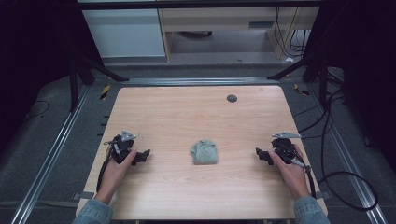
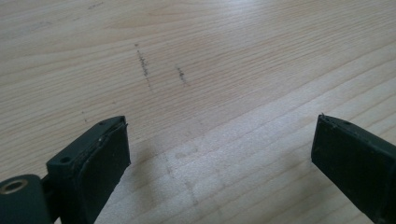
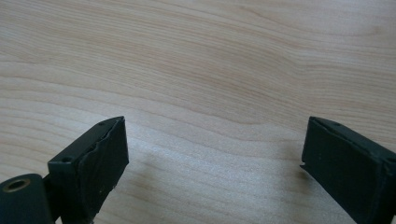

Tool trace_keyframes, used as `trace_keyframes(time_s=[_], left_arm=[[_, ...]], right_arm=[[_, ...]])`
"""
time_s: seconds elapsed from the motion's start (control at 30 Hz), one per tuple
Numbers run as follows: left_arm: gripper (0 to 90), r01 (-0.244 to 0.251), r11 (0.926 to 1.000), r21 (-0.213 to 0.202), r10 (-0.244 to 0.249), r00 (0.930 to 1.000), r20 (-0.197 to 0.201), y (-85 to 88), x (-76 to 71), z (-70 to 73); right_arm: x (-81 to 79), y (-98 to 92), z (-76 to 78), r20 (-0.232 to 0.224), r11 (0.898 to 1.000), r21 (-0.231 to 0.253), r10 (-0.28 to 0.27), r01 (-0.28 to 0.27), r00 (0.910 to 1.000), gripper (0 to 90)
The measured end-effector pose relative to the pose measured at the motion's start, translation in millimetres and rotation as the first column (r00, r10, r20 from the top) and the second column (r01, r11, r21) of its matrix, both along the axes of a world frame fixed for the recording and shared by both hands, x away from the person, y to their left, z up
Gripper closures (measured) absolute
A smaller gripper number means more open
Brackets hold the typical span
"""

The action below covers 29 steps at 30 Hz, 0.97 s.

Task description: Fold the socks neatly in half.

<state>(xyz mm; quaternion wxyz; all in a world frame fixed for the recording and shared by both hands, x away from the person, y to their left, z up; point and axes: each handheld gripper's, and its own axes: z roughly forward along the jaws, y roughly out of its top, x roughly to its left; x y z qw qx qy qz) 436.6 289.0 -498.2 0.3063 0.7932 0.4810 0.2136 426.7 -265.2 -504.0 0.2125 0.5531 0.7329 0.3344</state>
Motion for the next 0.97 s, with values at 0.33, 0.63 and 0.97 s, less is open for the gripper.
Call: trace_keyframes(time_s=[0.33,0.63,0.97], left_arm=[[2.7,-0.018,0.9997,-0.013,0.018,0.9998,-0.002,1.3,5.1,-7.5],[0.4,-0.023,0.9993,-0.029,0.023,0.9996,0.016,-0.4,7.2,-10.6],[0.0,-0.058,0.9979,-0.03,0.059,0.9981,0.015,-3.1,6.1,-10.8]], right_arm=[[3.8,-1.0,-7.5,0.017,0.999,-0.002,-0.047,0.047,0.9988,6.0],[7.1,0.9,-9.4,0.032,0.994,-0.041,-0.097,0.099,0.9947,5.5],[7.6,2.0,-9.8,0.028,0.994,-0.055,-0.094,0.096,0.9951,3.9]])
